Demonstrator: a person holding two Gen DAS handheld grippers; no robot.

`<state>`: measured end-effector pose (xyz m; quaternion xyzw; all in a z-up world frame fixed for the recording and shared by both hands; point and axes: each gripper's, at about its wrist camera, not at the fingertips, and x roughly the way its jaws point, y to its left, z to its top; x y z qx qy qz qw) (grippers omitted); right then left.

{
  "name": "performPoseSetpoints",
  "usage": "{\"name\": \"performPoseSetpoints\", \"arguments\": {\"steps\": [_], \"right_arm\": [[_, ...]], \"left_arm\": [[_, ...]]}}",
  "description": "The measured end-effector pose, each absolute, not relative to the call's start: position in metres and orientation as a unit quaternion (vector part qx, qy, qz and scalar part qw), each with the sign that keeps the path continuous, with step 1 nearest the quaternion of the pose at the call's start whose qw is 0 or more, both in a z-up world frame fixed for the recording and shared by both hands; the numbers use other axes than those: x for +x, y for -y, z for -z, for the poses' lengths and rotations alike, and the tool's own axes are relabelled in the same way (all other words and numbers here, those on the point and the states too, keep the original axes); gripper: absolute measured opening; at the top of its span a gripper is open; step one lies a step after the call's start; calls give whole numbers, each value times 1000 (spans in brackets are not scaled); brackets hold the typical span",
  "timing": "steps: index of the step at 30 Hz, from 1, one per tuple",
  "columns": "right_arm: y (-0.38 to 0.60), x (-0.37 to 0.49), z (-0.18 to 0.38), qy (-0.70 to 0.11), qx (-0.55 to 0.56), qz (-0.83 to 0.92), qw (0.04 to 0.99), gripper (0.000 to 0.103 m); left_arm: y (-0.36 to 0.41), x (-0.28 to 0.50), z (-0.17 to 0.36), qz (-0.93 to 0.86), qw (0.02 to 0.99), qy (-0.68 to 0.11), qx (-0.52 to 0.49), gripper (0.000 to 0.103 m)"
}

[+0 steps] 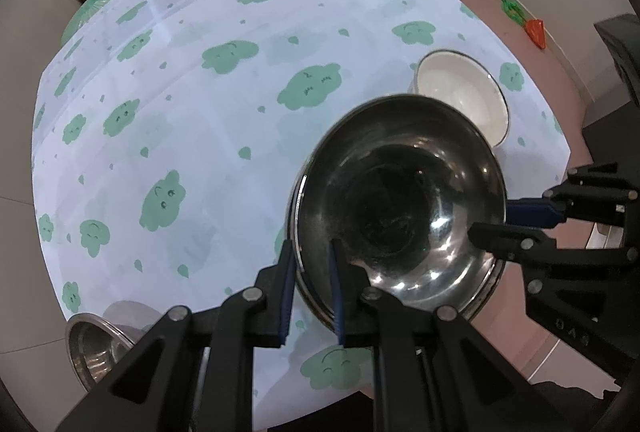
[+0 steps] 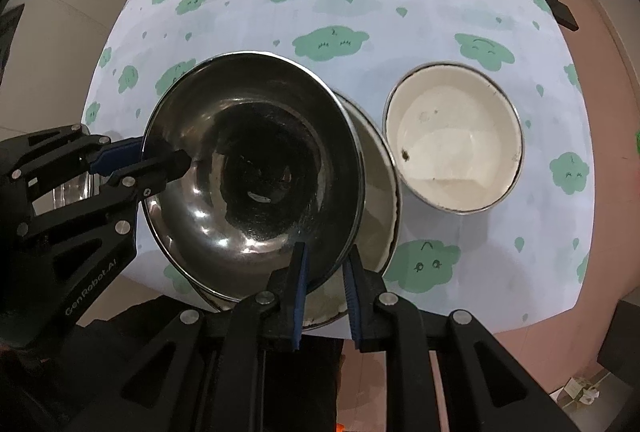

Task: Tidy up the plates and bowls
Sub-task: 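Lift the smaller steel bowl with both tools and carry it over the large bowl, then lower the smaller steel bowl into the large steel bowl with both tools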

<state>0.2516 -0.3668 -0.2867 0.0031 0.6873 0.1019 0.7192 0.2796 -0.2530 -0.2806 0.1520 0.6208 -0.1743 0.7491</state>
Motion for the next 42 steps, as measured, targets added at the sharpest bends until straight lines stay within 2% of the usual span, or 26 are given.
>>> {"name": "performPoseSetpoints", "arguments": {"steps": [39,42], "right_arm": [[367,255,305,-706,11,-90,702,21],[368,255,305,-706,14,-87,703,22]], "left_arm": [[262,287,304,187,732,-636,160,13],[262,286,304,189,731,-636,159,16]]}}
